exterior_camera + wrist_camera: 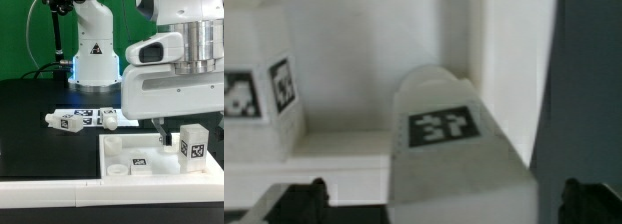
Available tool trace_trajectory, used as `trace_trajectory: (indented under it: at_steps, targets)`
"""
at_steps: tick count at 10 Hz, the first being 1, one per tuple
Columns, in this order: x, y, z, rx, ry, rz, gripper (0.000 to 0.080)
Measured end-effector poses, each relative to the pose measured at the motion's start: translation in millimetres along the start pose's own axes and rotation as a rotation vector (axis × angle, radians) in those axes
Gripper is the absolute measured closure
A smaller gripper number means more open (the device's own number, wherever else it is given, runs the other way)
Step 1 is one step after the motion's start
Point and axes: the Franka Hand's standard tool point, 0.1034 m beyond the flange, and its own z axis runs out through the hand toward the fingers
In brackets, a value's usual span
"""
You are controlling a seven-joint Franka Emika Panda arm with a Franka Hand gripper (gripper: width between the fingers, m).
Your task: Assemble one leg
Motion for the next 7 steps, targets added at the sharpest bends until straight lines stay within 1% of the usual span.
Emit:
trace_trajectory:
  at_steps: [1, 4, 6, 7]
  targets:
    - [-1.2, -0.5, 1.5, -0.013, -0.006, -0.160, 0.0150]
    - [-0.8, -0.2, 1.3, -0.010, -0.004, -0.104, 0.0150]
    - [-0.9, -1.0, 1.4, -0.008, -0.003, 0.033, 0.0411]
    - [-0.9, -1.1, 1.4, -0.007, -0.003, 0.070, 0.0411]
